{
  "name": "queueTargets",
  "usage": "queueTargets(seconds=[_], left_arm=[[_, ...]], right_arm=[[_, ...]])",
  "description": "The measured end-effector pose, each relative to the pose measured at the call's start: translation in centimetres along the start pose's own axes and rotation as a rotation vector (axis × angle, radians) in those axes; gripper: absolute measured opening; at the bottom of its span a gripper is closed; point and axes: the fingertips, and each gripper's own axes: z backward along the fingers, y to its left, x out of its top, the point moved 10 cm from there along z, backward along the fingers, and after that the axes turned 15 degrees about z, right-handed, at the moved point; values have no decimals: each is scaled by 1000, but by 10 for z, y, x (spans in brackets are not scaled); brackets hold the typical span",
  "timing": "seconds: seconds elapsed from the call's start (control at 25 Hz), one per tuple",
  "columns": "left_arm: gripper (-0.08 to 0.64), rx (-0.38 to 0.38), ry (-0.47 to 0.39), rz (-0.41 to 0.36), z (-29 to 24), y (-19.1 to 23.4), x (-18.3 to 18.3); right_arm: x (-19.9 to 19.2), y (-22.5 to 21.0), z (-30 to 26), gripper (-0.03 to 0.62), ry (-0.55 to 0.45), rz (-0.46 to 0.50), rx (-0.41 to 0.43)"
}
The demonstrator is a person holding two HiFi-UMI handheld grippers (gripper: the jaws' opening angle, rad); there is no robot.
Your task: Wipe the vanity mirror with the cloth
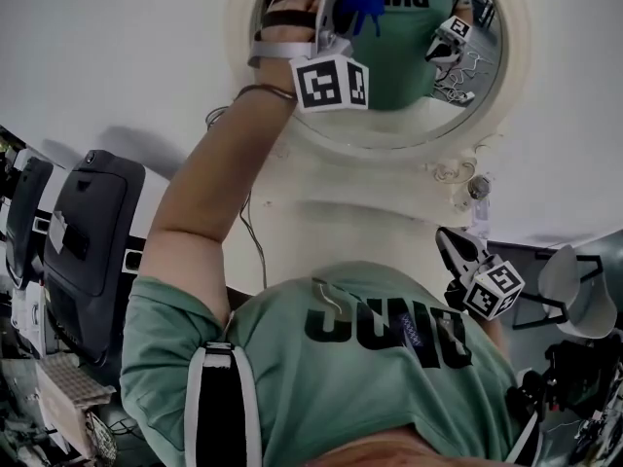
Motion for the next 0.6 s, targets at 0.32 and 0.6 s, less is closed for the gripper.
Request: queueTargets(seconds=[0.32, 0.6], left_arm=[[75, -266, 82, -127, 72, -165, -79], [86, -544, 215, -160, 115, -261, -127]], right_arm=[[-4, -6, 6, 8, 1, -8, -23], [-4, -3, 5, 8, 9, -1, -17]])
